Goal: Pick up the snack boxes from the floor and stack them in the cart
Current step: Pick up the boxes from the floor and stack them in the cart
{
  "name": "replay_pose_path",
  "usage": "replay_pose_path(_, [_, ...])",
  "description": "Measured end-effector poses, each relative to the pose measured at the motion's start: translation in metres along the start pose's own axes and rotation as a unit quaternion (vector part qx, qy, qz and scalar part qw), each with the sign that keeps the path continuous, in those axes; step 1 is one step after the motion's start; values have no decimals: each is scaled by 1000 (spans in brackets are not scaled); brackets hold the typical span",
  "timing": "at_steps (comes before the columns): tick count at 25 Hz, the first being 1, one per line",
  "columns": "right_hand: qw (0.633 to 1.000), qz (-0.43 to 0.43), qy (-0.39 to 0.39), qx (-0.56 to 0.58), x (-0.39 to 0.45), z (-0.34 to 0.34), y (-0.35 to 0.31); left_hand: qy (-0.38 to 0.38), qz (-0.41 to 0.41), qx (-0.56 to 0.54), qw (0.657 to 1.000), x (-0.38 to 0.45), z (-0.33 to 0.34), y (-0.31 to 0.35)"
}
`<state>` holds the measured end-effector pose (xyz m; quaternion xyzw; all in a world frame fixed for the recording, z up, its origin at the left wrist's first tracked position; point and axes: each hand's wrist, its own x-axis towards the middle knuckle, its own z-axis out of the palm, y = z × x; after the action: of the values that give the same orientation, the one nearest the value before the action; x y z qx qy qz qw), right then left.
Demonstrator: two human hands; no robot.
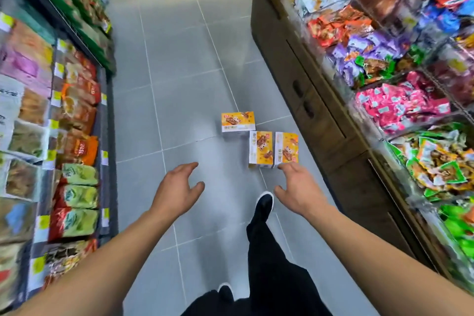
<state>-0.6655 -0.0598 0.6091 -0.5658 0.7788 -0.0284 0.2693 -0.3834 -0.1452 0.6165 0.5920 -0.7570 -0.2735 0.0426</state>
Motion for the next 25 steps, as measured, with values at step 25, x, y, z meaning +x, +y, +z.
replay_pose_path(25, [994, 89, -59, 31, 658, 241, 102, -135, 3, 27, 990, 621, 292, -174])
